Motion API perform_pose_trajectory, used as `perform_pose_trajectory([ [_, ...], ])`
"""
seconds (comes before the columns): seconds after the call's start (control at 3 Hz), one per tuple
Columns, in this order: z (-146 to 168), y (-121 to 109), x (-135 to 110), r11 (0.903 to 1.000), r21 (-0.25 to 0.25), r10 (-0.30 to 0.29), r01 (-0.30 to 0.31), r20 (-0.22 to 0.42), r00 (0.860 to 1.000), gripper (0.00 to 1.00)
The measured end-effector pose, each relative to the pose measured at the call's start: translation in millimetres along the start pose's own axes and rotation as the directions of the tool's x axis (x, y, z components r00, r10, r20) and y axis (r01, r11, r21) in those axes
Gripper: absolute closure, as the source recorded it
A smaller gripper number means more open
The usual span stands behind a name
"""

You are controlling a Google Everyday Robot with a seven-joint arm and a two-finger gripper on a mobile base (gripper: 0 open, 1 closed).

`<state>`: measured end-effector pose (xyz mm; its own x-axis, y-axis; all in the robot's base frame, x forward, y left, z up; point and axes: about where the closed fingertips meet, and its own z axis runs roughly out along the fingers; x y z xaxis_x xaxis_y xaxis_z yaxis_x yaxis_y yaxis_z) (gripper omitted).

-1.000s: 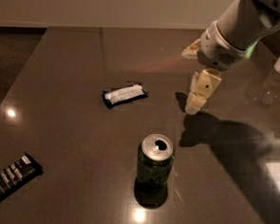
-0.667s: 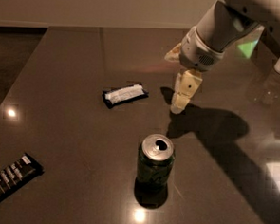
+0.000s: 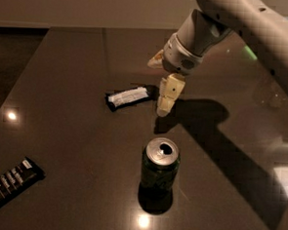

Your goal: Pick rxbar blueberry

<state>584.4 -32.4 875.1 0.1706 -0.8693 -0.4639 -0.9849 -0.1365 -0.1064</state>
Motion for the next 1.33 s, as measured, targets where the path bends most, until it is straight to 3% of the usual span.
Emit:
perform_pose_trajectory([
  [0.33,27,-10,-14,0.9979,-0.053,-0.036,0.037,0.019,0.999,0.0],
  [1.33,58,-21,-24,0.9904,-0.117,-0.073,0.075,0.021,0.997,0.03],
])
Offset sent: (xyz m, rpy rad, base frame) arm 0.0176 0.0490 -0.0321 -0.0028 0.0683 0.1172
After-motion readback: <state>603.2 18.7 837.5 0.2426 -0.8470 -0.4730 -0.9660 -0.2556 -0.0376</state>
